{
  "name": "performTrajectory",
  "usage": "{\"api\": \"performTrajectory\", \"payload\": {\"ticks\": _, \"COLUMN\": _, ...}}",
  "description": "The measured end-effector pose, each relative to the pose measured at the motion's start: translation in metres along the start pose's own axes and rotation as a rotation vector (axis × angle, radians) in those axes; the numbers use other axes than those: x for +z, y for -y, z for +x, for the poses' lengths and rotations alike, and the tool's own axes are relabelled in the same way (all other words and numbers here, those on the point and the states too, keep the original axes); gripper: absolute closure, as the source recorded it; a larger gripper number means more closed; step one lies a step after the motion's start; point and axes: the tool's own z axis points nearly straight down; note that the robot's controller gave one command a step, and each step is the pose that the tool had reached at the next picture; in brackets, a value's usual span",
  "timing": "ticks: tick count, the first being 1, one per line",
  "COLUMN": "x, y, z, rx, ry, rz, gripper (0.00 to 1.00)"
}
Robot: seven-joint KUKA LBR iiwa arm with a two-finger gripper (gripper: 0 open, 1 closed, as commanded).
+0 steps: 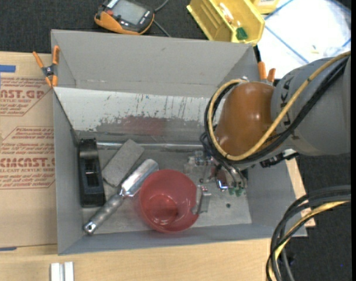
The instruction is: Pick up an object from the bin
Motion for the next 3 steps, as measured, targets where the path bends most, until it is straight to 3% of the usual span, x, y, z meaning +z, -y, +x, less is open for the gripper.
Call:
{"api": "performTrajectory", "payload": {"ticks": 1, "x": 0.000, "y": 0.000, "z": 0.000, "rx": 0.000, "ry": 0.000, "rz": 0.000, "gripper": 0.00}}
{"api": "performTrajectory", "payload": {"ticks": 2, "x": 0.014, "y": -0.016, "z": -0.058, "rx": 0.155, "ry": 0.003, "rz": 0.000, "gripper": 0.00}}
{"api": "performTrajectory", "payload": {"ticks": 3, "x": 0.016, "y": -0.009, "z": -0.071, "rx": 0.155, "ry": 0.006, "rz": -0.002, "gripper": 0.00}}
